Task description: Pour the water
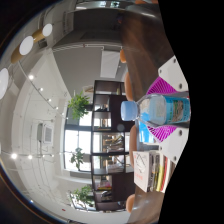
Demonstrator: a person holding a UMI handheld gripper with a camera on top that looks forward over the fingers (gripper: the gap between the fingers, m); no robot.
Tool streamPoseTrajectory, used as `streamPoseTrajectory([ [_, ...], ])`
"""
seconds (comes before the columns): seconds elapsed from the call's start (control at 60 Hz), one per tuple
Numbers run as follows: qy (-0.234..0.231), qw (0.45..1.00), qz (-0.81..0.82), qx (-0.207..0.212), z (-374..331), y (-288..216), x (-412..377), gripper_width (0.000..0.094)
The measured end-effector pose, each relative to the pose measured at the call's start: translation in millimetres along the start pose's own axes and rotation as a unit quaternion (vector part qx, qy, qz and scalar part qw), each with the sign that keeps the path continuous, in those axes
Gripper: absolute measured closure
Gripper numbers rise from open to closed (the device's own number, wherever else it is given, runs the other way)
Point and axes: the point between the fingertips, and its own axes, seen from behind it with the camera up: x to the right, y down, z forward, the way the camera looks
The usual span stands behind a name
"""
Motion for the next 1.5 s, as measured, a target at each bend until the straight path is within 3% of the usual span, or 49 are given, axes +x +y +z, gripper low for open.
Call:
streamPoseTrajectory([
  [0.283,-0.006,0.998,-0.019,-0.06,29.0,86.8,11.8,0.0549],
  [0.317,-0.003,0.999,-0.012,-0.032,28.7,78.6,11.7,0.0565],
  [0.45,-0.004,1.0,-0.02,-0.022,24.2,81.8,11.3,0.0561],
  [0.617,-0.009,1.0,-0.016,-0.019,22.3,81.4,11.7,0.0424],
  [0.717,-0.025,0.998,-0.028,-0.048,14.3,95.6,8.5,0.0133],
  [0.767,-0.034,0.997,-0.032,-0.067,9.0,109.0,4.8,0.0104],
  [1.05,-0.059,0.99,-0.06,-0.116,-78.3,138.5,-26.8,0.0089],
  [1.233,-0.116,0.987,-0.052,-0.102,-147.5,111.2,-83.7,0.009],
  [1.5,-0.158,0.983,-0.036,-0.079,-224.3,78.5,-132.6,0.0092],
])
